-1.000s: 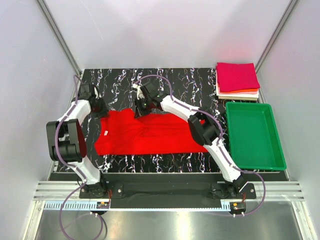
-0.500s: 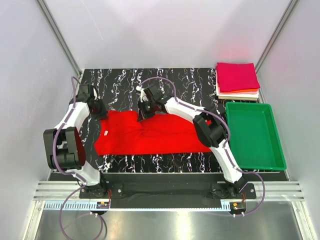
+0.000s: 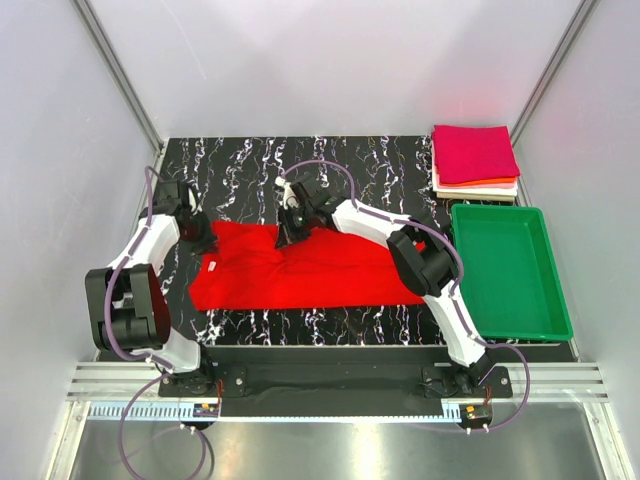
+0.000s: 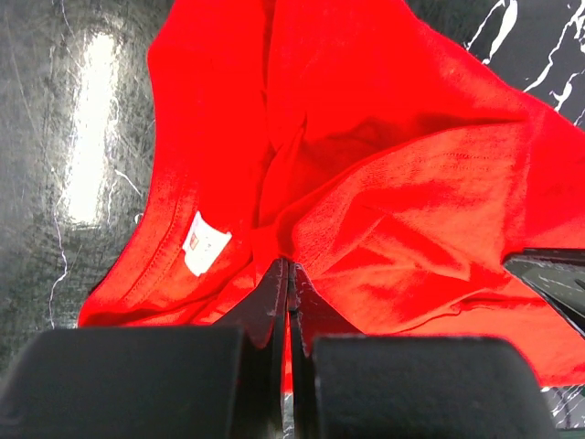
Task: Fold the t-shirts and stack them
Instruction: Fold the tshirt
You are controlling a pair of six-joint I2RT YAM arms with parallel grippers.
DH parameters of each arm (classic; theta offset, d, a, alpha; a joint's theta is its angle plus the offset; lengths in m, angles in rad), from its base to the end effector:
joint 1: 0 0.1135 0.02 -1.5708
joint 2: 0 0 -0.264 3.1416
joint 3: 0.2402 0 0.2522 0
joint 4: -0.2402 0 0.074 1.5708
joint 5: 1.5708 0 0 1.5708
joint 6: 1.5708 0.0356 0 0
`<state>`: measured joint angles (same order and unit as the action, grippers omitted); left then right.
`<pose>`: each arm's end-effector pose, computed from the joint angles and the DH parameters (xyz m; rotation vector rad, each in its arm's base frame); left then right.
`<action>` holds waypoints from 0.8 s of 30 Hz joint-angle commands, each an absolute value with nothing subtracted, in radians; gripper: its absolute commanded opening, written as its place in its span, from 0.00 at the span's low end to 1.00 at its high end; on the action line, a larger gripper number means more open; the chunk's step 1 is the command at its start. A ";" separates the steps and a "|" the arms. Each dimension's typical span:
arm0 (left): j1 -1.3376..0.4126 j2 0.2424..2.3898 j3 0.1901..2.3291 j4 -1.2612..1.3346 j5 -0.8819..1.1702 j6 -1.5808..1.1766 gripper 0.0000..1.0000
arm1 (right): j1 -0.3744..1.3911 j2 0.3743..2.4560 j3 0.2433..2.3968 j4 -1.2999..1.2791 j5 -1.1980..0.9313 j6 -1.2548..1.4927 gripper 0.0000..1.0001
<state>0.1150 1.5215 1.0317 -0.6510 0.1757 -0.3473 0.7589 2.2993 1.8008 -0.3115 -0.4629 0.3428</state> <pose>0.2956 0.0279 0.2158 -0.5719 2.6584 -0.3067 0.3610 0.3643 0.1694 -0.7562 2.4273 1.0380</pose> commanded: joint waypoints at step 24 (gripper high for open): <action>0.117 1.746 1.253 -0.555 0.127 -0.298 0.00 | 0.772 2.238 1.779 -0.261 -0.298 0.322 0.00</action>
